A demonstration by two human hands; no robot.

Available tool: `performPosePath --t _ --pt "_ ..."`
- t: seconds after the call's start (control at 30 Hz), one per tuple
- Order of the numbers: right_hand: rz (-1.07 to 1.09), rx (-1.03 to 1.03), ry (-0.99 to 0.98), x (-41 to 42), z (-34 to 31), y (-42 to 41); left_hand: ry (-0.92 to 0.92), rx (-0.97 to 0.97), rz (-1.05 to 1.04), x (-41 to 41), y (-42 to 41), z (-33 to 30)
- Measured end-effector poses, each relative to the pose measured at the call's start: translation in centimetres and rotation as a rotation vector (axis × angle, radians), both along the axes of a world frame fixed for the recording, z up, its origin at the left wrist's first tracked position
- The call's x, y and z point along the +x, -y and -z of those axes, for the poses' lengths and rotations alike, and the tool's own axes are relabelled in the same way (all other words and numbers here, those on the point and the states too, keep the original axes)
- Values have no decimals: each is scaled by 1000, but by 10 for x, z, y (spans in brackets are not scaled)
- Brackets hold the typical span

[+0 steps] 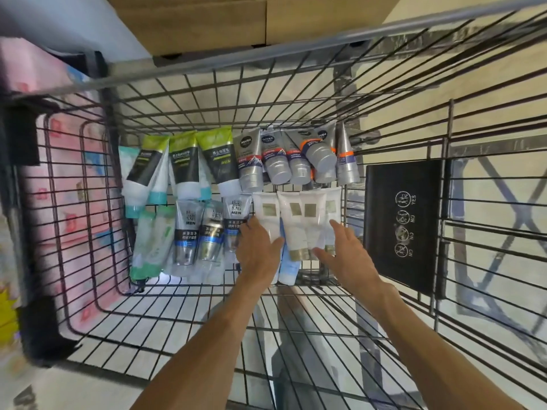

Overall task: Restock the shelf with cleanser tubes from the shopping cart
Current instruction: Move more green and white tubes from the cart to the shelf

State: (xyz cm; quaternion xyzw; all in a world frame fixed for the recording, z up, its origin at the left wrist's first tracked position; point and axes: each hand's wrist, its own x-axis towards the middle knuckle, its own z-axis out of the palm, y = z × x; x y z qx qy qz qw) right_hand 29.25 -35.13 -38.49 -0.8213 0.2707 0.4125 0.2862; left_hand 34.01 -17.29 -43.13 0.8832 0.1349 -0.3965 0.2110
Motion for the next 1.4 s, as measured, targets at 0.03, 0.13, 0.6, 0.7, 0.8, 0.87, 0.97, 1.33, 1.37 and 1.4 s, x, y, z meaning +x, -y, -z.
performPosePath --t 0.03,0.13,0.6,0.7,0.8,0.87,0.97,1.33,1.37,1.4 --pt "9 0 0 0 1 -1 -6 -7 -16 1 -2 -1" --pt "25 -7 0 -2 5 -5 -22 -36 -36 2 -10 -7" --pt "112 -5 19 -2 22 -21 -68 -143 -24 9 -42 -19" --pt "121 0 9 -1 24 -21 -98 -173 -72 11 -37 -18" --pt "120 -47 42 0 26 -26 -120 -204 -127 12 -38 -21" --pt "117 -109 86 2 26 -33 -134 -211 -143 11 -43 -23" --pt "109 -119 78 2 27 -49 -140 -220 -160 7 -54 -25" --pt "371 -127 39 11 51 -82 -97 -267 -212 4 -82 -30" --pt "376 -124 41 12 52 -82 -90 -270 -213 5 -83 -31" --pt "378 -118 46 13 55 -83 -85 -274 -218 5 -85 -31"
